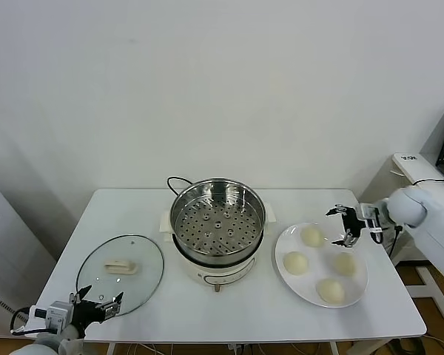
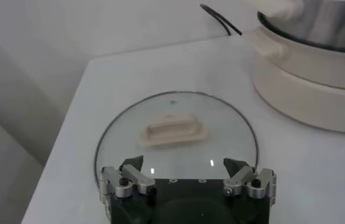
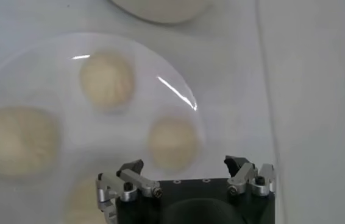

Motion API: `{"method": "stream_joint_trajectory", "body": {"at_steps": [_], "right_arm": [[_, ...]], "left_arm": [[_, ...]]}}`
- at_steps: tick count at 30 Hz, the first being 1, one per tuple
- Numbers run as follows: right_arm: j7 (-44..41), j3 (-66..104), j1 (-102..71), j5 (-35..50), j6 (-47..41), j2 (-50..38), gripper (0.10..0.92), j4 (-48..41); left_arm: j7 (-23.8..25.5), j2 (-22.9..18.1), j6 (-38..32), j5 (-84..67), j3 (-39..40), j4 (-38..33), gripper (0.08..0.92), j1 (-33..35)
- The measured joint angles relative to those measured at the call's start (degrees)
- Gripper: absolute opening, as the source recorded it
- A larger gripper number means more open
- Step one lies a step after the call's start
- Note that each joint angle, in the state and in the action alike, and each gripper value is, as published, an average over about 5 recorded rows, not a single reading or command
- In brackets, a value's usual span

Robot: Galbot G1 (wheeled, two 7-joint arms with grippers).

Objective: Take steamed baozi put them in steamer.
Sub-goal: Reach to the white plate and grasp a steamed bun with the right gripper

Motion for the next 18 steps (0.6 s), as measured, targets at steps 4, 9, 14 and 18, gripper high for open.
{"method": "stream_joint_trajectory", "body": {"at_steps": [4,9,14,18], "right_arm": [[-1.3,-3.8,2.9,0.0,0.6,3.4,0.823,-4.2],[-2.1,-6.6,5.0,-1.0,1.4,7.0,0.823,-8.6],[-2.5,-7.6,5.7,-3.2,2.0,9.9,0.823,-12.1],[-2.8,-7.8,5.7,-4.8,2.0,11.5,0.820,-14.1]], "left_arm": [[0.0,0.1,0.1,0.2,0.0,0.0,0.823,0.1],[0.0,0.1,0.2,0.3,0.0,0.0,0.823,0.1],[0.0,0.0,0.2,0.4,0.0,-0.2,0.823,0.3],[0.0,0.0,0.2,0.4,0.0,-0.2,0.823,0.5]]}}
